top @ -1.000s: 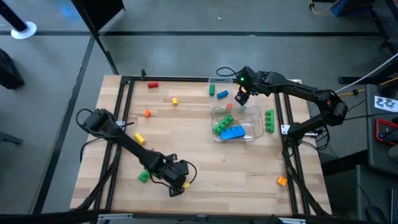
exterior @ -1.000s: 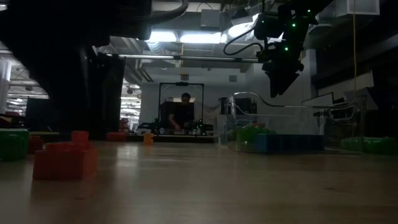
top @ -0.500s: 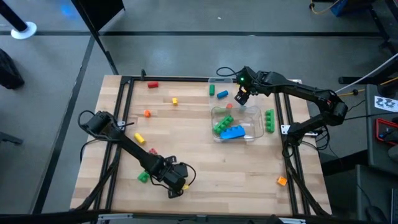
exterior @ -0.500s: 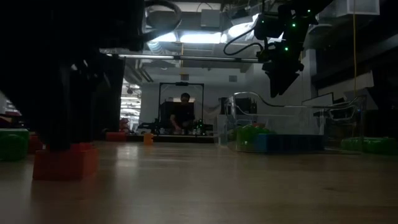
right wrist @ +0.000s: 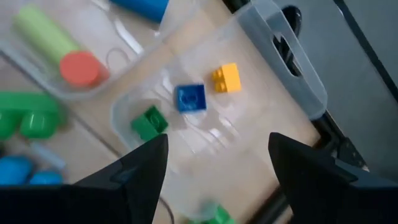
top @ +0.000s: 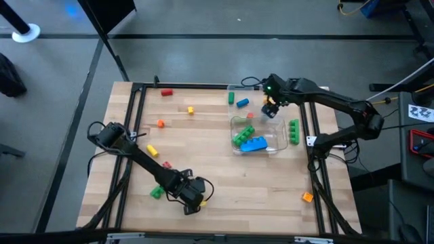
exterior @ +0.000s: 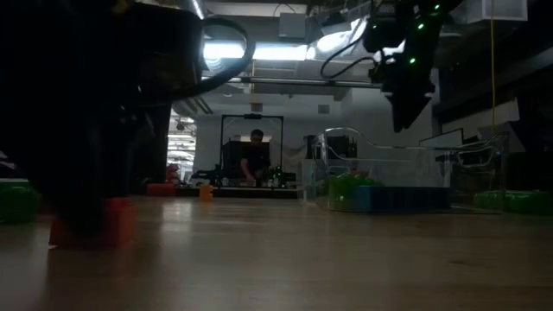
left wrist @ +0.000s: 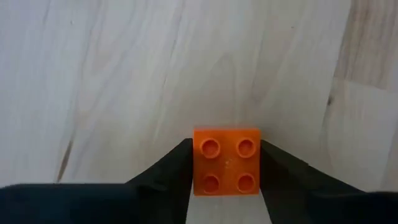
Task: Sort blocks by size
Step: Put the bottom small orange 4 stud game piece into the right transparent bin
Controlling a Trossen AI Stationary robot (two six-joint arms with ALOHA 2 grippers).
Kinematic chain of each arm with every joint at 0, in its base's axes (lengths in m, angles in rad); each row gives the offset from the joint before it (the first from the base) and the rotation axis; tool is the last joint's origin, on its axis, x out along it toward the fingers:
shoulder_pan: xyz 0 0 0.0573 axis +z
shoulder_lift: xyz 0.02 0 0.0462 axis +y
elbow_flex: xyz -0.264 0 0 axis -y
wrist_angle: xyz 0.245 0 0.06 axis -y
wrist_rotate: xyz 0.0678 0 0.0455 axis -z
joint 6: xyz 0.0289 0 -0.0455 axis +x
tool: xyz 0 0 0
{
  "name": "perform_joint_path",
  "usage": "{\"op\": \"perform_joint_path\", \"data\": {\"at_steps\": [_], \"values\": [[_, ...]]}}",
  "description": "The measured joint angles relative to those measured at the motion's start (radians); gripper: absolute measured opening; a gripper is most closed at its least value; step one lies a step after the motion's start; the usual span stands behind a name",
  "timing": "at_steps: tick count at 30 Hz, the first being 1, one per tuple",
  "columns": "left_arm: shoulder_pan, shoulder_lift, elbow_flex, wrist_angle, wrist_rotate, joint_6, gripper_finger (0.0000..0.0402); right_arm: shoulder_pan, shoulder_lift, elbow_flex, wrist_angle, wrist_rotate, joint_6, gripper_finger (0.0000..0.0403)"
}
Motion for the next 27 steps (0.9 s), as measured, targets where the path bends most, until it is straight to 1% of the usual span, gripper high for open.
{"op": "perform_joint_path", "data": {"at_steps": [2,4,7,11,15,17,20,22,27], "values": [[0.015,0.000,0.000,0.010,0.000,0.001,0.0126,0.000,-0.039,0.000,-0.027,-0.009,0.000,0.0280],[0.034,0.000,0.000,0.020,-0.001,0.016,0.0125,0.000,-0.083,0.000,-0.046,-0.032,0.000,0.0280],[0.074,0.000,-0.001,0.077,0.016,0.070,0.0125,0.000,-0.150,0.000,-0.059,-0.094,0.000,0.0280],[0.154,-0.037,-0.002,0.206,0.062,0.190,0.0125,0.000,-0.240,0.000,-0.060,-0.224,0.005,0.0280],[0.255,-0.073,-0.001,0.347,0.084,0.341,0.0129,0.000,-0.307,0.000,-0.059,-0.372,0.015,0.0280],[0.313,-0.088,-0.001,0.442,0.089,0.431,0.0132,0.000,-0.333,0.000,-0.060,-0.444,0.015,0.0280],[0.406,-0.089,0.000,0.623,0.090,0.525,0.0134,0.009,-0.362,0.000,-0.059,-0.539,0.017,0.0280],[0.468,-0.080,0.000,0.737,0.090,0.582,0.0135,0.037,-0.376,0.000,-0.059,-0.561,0.042,0.0280],[0.611,-0.078,0.000,0.923,0.090,0.665,0.0137,0.141,-0.397,0.000,-0.059,-0.549,0.118,0.0280]]}}
